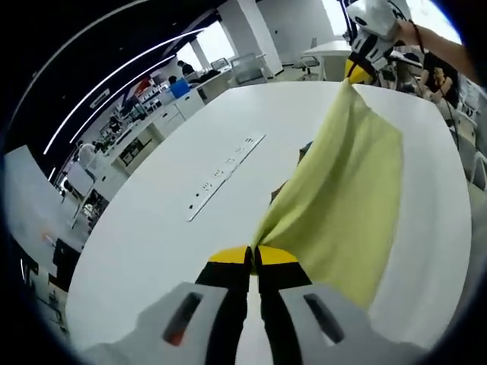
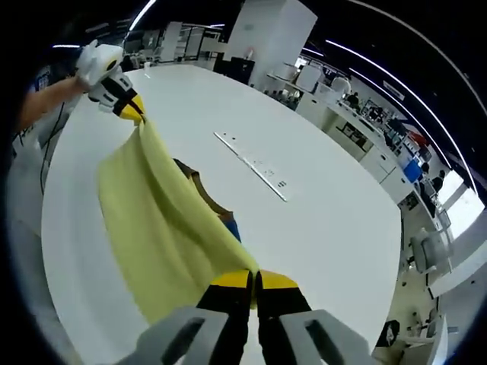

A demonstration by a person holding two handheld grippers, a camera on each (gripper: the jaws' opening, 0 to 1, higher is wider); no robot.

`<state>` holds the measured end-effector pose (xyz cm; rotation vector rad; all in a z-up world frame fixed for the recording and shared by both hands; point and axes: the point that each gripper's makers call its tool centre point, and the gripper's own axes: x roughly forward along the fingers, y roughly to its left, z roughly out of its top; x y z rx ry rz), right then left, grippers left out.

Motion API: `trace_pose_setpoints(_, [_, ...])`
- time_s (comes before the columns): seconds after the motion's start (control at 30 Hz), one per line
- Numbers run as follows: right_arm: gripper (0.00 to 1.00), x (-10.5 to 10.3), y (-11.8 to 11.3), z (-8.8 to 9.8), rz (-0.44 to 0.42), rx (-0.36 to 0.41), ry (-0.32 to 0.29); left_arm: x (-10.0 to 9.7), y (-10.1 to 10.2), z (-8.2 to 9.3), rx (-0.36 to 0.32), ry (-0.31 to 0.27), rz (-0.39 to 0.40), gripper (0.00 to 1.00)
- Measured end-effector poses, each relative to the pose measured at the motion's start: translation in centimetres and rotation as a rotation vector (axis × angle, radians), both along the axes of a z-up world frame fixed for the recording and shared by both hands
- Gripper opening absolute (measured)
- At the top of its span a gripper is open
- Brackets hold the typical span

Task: Fold the garment on the visible template until the final outline fits inside the template.

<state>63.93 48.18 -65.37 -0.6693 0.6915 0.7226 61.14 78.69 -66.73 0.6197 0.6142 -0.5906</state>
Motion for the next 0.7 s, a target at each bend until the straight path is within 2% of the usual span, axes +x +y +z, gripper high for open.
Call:
trace_pose_setpoints(0.37, [0.00, 2.4, 0.1, -3.6, -0.039, 0.040, 0.068, 2.0, 0.3, -3.5, -0.030, 0.060, 0.042, 0.00])
trace_pose_setpoints(0.7, [0.00, 3.4, 0.3, -7.9, 0.007, -0.019, 0.121, 2.6, 0.4, -7.3, -0.030, 0.131, 0.059, 0.00])
